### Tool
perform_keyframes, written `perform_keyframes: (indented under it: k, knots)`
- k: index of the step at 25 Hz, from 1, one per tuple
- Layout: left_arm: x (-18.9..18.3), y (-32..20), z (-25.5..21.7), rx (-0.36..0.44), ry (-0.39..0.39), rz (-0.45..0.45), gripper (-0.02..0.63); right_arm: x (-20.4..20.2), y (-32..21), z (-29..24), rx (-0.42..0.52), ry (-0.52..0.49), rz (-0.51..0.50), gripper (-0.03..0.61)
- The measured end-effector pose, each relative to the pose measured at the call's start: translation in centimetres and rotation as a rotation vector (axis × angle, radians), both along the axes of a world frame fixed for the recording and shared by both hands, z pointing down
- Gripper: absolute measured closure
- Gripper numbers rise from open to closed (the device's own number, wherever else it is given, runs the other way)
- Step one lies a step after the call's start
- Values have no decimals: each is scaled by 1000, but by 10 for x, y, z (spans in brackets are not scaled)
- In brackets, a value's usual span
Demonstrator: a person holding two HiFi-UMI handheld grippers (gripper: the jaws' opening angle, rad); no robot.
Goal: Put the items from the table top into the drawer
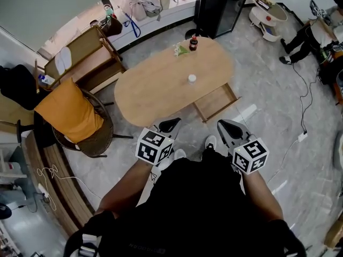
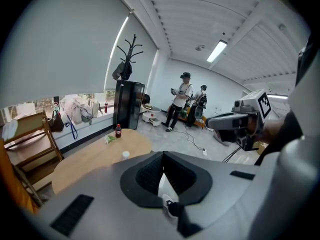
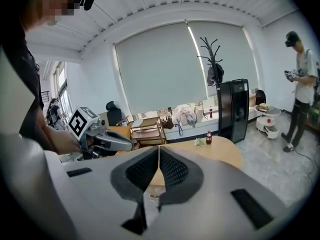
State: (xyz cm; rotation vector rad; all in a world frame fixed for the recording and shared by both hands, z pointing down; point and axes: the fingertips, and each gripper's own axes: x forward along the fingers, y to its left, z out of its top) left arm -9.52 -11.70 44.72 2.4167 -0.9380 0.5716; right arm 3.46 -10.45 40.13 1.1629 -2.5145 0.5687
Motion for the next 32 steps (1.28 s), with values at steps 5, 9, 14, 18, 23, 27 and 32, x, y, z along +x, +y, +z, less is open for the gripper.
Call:
perform_keyframes:
  k: [5,9,14,18,23,27,32]
  knots:
    - [-10,-21,6,-8,-12,-45,609,-5,-36,15,-21,27,-46,574]
    - [-12,-46,15,-24,-29,-109,609,-6,-76,28,-20,48,-105,574]
    - [-15,-83,30,-67,-60,-200,609,-7,-139,57,-36,112,-201,574]
    - [-14,-125,53,-112,-95,-257,609,-7,-195,101,-71,182,-278,574]
    - [-11,-162,75,-190,-141,-383,609,-2,-243,177,-165,259,-409,574]
    - [-7,-186,96,-238,-178,-441,609,2,-277,247,-231,330,-489,574]
    - [-1,-190,138,-340,-193,-520,609,1,-313,333,-256,485,-621,572]
